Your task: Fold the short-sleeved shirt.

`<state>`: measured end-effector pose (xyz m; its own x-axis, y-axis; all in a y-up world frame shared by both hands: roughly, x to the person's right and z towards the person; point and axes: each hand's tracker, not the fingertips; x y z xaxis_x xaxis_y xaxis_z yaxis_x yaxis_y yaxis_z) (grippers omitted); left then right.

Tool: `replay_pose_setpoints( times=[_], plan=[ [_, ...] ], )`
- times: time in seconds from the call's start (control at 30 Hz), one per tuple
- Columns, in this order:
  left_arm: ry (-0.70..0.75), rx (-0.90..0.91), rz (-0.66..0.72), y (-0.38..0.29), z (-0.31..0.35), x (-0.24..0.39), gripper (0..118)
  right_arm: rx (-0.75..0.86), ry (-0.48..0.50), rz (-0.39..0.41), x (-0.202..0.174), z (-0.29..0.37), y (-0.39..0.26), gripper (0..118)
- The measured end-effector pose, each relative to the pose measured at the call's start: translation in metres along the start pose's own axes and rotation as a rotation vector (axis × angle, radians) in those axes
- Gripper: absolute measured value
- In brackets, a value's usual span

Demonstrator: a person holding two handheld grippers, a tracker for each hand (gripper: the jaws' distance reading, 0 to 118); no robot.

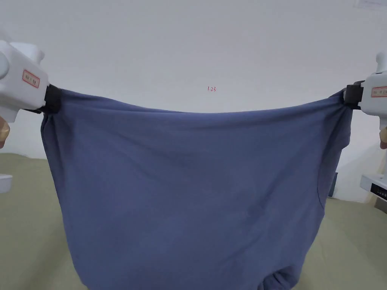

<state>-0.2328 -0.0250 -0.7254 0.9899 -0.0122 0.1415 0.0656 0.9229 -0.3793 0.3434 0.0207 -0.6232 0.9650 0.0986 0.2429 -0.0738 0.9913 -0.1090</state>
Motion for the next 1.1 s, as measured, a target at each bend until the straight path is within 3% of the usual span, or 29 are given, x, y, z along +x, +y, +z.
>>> replay_pose_setpoints(
  times=[0.17, 0.27, 0.43, 0.63, 1.1],
  plan=[
    [-0.015, 0.087, 0.066, 0.022, -0.003, -0.001, 4, 0.013, -0.012, 0.001, -0.004, -0.011, 0.004, 2],
    [0.02, 0.103, 0.102, 0.021, -0.007, 0.004, 4, 0.028, -0.006, -0.052, -0.004, -0.01, 0.0, 2],
    [0.002, 0.059, 0.027, 0.0, -0.008, 0.008, 4, -0.003, 0.002, -0.056, -0.006, -0.003, -0.022, 2],
    [-0.048, 0.033, -0.02, -0.06, 0.015, 0.006, 4, -0.044, 0.022, -0.077, 0.002, 0.032, -0.074, 2],
    [-0.147, -0.124, 0.075, -0.259, 0.127, -0.015, 4, -0.253, 0.067, -0.14, 0.023, 0.192, -0.24, 2]
  ],
)
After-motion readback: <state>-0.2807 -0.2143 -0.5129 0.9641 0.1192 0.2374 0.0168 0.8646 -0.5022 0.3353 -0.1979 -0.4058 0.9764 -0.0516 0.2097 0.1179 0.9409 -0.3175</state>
